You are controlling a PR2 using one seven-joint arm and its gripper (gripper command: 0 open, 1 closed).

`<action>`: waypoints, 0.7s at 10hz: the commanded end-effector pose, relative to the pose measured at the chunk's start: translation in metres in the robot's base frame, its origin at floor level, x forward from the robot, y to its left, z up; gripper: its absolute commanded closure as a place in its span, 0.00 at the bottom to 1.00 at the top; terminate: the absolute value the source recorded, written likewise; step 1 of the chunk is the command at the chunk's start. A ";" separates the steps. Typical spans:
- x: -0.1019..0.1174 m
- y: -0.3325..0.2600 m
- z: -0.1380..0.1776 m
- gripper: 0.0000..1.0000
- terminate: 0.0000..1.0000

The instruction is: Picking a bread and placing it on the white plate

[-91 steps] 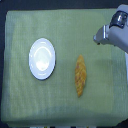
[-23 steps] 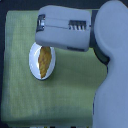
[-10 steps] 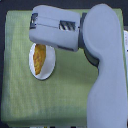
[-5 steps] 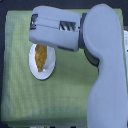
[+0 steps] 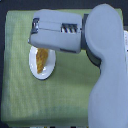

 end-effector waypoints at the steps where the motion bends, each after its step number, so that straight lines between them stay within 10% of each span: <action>1: -0.001 -0.010 0.038 0.00 0.00; 7: 0.010 -0.065 0.130 0.00 0.00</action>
